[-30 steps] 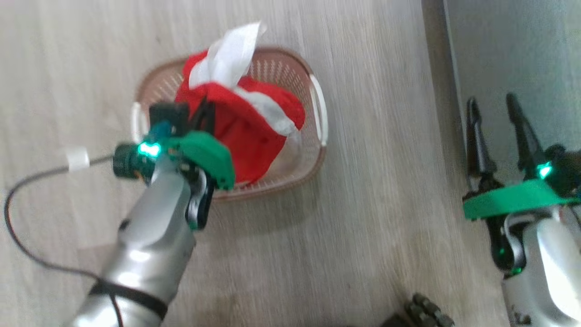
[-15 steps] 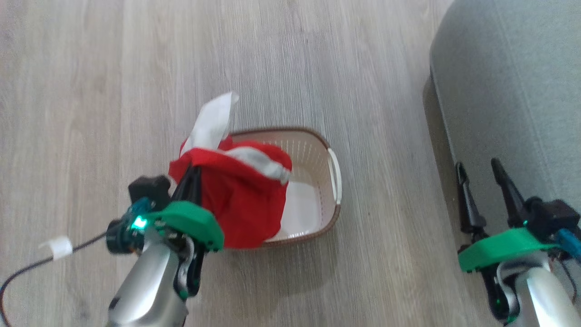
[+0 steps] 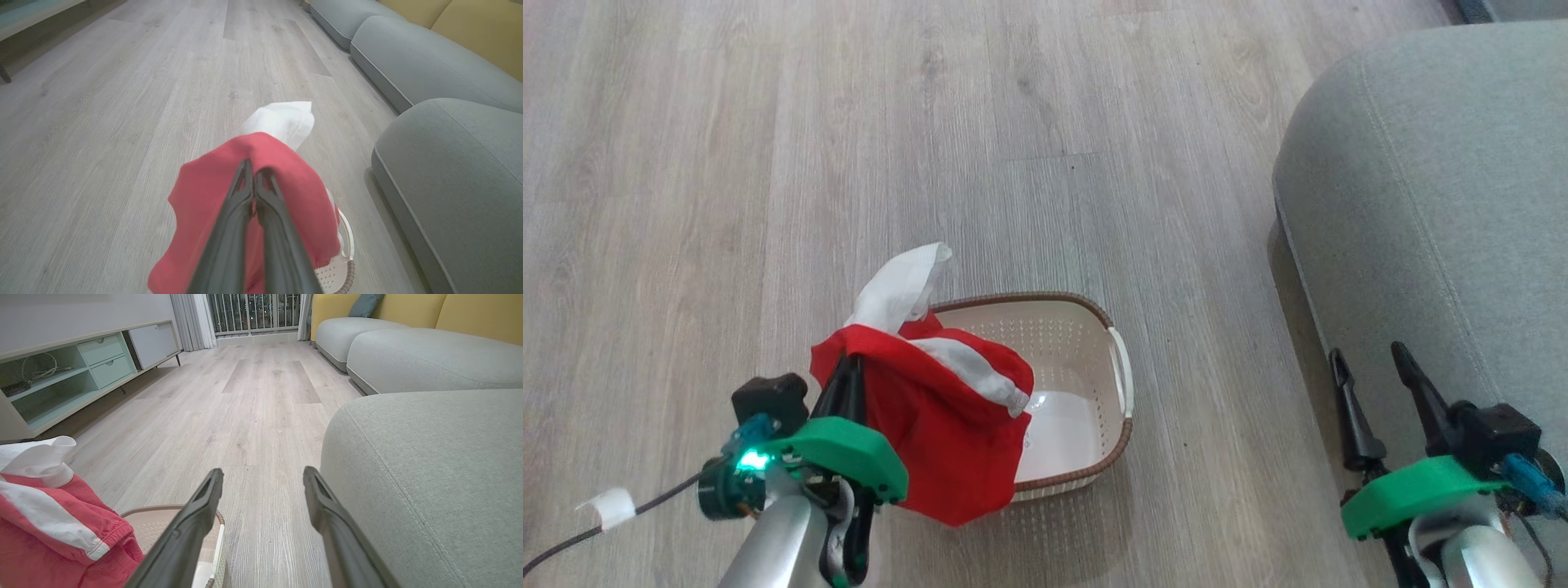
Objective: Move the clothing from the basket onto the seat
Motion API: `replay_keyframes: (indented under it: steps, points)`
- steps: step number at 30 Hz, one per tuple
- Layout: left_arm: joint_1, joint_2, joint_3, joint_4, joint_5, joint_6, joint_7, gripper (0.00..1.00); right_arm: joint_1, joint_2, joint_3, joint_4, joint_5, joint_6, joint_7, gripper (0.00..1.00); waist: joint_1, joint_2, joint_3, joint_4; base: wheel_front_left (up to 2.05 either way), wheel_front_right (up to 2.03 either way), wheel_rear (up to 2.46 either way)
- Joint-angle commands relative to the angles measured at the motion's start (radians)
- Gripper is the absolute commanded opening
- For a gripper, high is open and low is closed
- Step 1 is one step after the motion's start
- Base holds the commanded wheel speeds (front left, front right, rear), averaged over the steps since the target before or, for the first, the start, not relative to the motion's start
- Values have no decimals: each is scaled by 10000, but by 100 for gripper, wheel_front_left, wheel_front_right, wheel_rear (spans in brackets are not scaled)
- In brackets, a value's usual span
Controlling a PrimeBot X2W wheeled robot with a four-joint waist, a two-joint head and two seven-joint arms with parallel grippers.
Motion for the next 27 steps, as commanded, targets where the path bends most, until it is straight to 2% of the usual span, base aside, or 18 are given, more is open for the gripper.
replay_keyframes:
  steps: [1,27]
  points:
    - [-258,147,368,-394,7,66,-139,0,-135,-236,210,-260,-64,-2,-65,100,2,-1,-20,1,0,0,0]
    - [27,146,621,-775,141,80,-139,0,-3,-353,420,-102,-49,-2,-65,100,2,-1,-419,74,0,0,0]
